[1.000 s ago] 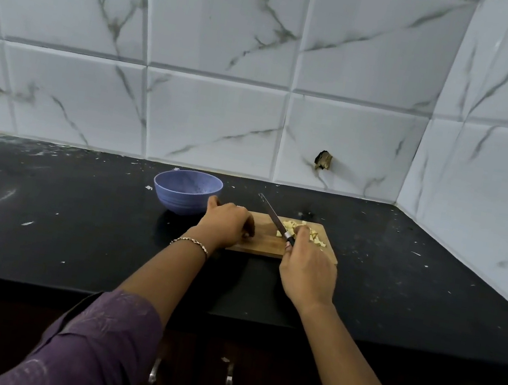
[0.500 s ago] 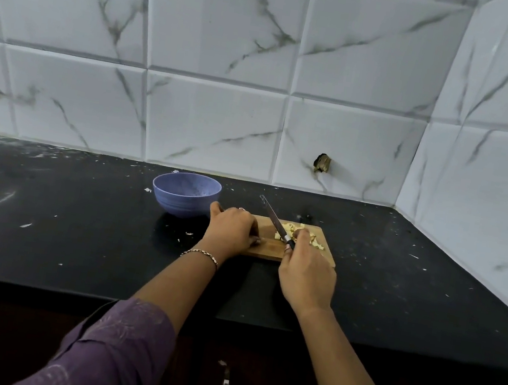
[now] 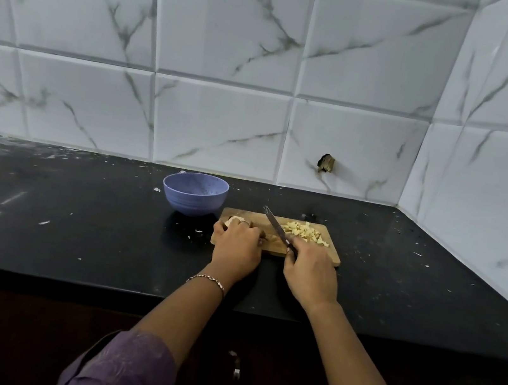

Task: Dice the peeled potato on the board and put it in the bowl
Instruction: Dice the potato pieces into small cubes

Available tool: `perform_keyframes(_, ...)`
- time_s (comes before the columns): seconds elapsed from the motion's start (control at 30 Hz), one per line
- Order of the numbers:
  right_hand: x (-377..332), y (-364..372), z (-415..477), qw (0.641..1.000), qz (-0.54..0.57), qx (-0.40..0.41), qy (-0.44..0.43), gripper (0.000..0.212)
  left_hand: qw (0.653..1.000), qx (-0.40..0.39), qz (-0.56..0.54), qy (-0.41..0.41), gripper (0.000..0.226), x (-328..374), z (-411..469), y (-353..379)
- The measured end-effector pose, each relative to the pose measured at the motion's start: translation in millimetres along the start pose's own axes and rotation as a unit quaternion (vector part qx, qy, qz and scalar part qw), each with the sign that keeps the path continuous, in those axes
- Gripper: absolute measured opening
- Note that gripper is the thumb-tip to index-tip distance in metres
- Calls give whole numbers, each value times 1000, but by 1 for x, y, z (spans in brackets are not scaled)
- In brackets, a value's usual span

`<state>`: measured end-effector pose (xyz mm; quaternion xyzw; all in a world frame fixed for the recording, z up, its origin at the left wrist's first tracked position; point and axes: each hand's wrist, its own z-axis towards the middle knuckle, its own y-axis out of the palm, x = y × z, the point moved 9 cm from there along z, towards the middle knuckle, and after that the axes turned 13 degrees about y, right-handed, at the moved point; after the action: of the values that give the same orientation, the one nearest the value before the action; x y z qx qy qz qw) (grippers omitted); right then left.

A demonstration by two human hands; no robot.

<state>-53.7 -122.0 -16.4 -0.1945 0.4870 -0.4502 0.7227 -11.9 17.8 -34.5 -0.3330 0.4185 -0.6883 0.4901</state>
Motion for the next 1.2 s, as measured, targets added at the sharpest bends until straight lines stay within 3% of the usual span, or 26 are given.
perform_keyframes(0.37, 0, -12, -23, 1000, 8, -6, -2, 34, 994, -76, -47, 61, 51, 15, -3, 20)
perform_keyframes(0.73, -9, -8, -31, 997, -68, 7, -32, 26, 994, -78, -46, 64, 40, 17, -4, 19)
perform_keyframes(1.03, -42, 10, -38, 979, -183, -28, -91, 23, 995, -68, -4, 75, 32, 17, -2, 19)
perform_keyframes(1.2, -43, 11, -30, 980, -174, -40, -84, 23, 995, -61, 2, 81, 34, 18, -2, 18)
